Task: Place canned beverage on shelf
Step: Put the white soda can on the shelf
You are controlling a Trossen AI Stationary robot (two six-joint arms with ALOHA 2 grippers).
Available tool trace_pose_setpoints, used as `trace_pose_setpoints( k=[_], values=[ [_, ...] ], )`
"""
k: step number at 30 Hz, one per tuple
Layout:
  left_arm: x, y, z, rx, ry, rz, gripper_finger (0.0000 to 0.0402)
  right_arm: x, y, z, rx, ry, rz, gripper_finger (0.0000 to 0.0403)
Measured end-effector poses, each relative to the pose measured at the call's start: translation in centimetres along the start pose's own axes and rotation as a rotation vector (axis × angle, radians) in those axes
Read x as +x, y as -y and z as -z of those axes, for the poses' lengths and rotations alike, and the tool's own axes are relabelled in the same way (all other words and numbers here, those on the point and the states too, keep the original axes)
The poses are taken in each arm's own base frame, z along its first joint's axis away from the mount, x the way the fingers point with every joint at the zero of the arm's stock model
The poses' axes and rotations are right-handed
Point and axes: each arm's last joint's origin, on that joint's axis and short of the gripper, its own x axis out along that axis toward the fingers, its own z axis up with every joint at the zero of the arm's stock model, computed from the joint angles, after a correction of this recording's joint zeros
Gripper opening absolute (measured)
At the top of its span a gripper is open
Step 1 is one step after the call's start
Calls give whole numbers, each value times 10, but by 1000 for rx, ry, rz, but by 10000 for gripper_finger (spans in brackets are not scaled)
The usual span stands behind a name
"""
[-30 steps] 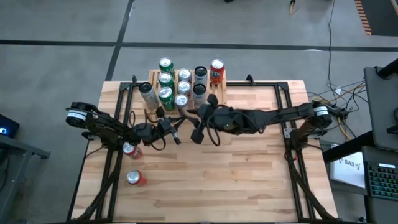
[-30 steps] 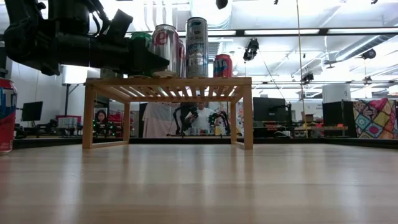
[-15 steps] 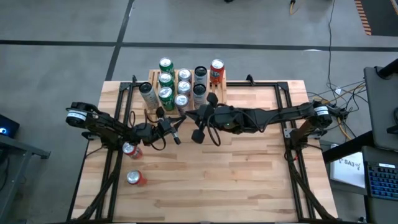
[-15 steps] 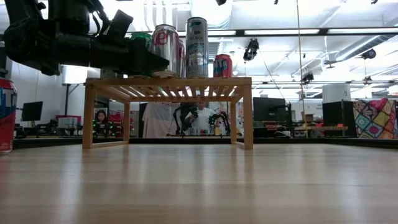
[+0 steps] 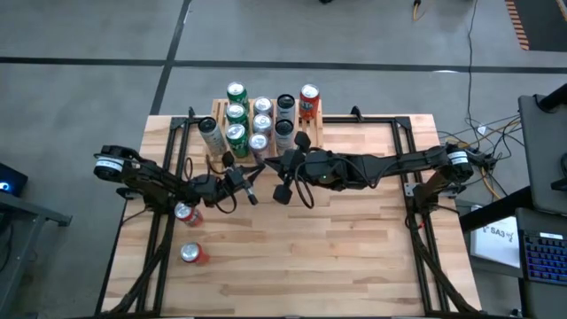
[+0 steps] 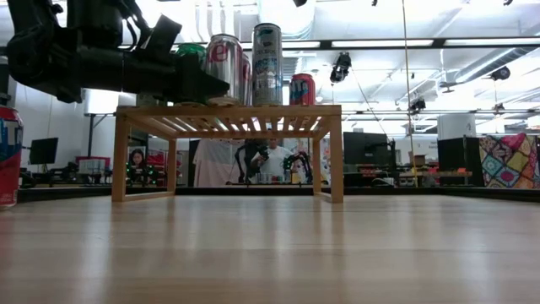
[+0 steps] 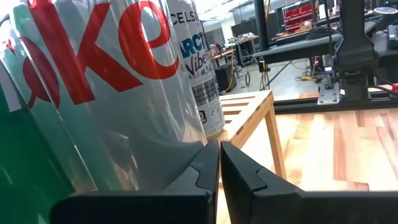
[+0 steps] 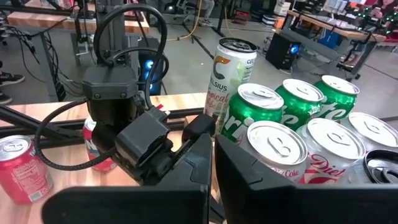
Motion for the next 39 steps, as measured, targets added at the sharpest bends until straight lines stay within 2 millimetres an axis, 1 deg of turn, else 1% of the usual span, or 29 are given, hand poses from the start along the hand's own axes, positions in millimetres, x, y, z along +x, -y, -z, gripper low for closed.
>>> trace_pose_setpoints(
  k=[9,15,18,20,23,27,29,35,39],
  values=[
    [-1,2,-1,-1,2,9,0,0,-1,2,-1,-15,-2,9],
    [-12,15,-6,-10,15,53,0,0,-1,5,6,-47,-2,9],
    [-19,21,-9,21,-4,-10,0,0,-1,6,1,-58,-2,9],
    [-23,22,-12,95,-33,-96,0,-1,-1,6,-1,-62,-2,9],
    [-23,24,-19,157,-77,-221,0,-1,-1,7,-8,-67,-2,9],
    [-27,35,-25,202,-81,-182,0,-1,-1,7,-13,-69,-2,9],
    [-28,39,-26,232,-104,-191,0,-1,-1,8,-16,-75,-3,9],
    [-27,40,-31,299,-200,-345,0,-1,-1,8,-30,-79,-3,9],
    [-23,40,-36,273,-203,-378,0,-1,-1,8,-36,-79,-3,9]
  ],
)
